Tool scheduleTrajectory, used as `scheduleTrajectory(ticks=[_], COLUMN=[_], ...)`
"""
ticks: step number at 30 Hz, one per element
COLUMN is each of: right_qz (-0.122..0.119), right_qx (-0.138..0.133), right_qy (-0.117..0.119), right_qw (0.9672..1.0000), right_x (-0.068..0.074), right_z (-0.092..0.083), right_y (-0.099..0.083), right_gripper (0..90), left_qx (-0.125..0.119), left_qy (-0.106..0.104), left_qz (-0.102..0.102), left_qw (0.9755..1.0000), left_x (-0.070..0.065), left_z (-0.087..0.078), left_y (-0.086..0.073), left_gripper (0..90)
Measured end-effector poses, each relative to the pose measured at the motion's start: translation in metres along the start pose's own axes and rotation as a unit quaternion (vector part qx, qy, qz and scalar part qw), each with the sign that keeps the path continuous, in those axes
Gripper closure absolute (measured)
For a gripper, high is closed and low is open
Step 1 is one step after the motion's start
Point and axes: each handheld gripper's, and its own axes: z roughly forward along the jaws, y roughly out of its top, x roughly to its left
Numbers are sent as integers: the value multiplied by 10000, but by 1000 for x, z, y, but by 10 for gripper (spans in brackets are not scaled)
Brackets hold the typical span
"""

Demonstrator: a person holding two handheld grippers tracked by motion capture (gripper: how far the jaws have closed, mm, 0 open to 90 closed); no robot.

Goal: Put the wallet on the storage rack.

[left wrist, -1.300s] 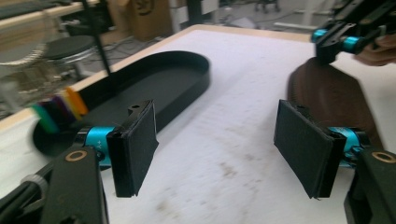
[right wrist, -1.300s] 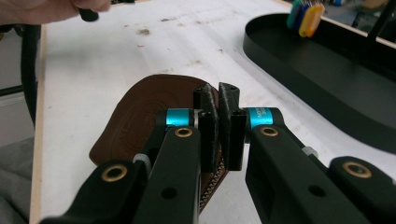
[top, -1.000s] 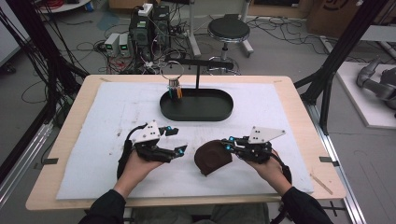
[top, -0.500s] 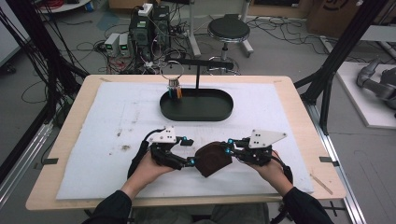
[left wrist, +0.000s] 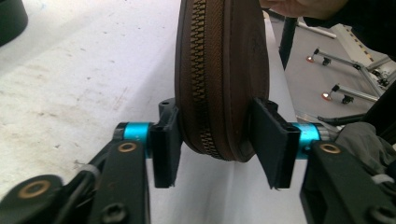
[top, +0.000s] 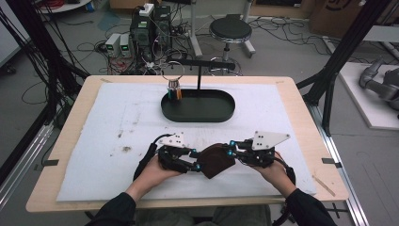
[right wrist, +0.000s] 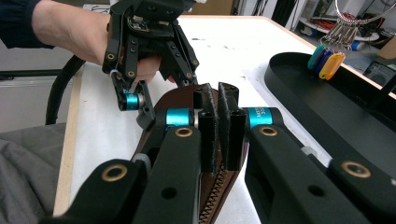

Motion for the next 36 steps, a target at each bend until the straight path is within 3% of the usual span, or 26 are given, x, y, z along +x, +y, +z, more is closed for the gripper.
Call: scheduleTrajectory(ticks=[5,9,10,13,16,22,31,36], right_qz=[74,147,147,196,247,501,571,549], right_qx=[-56,-98,-98,-142,-155,-122,116,178], right_qy=[97,177,177,235,189,234,552,747], right_qw=[9999,9997,9997,9994,9994,9984,9968,9955], right_x=[-3,-6,-6,-7,-8,-12,-12,-10], right_z=[-2,-4,-4,-5,-7,-5,5,9], right_y=[-1,-1,-1,-1,-1,-1,-1,1], right_gripper=[878,829,829,639,526,414,380,449], left_qx=[-110,3,3,26,21,30,149,139], left_qy=[160,396,396,530,666,678,556,481], left_qz=[266,646,646,789,971,1132,1358,1471], left_qw=[9995,9971,9971,9955,9930,9913,9891,9879], left_x=[-4,-10,-10,-13,-15,-19,-25,-28], left_z=[-5,-11,-11,-15,-24,-32,-27,-23], left_y=[3,10,10,14,19,24,27,29], left_gripper=[653,679,681,685,686,685,685,684])
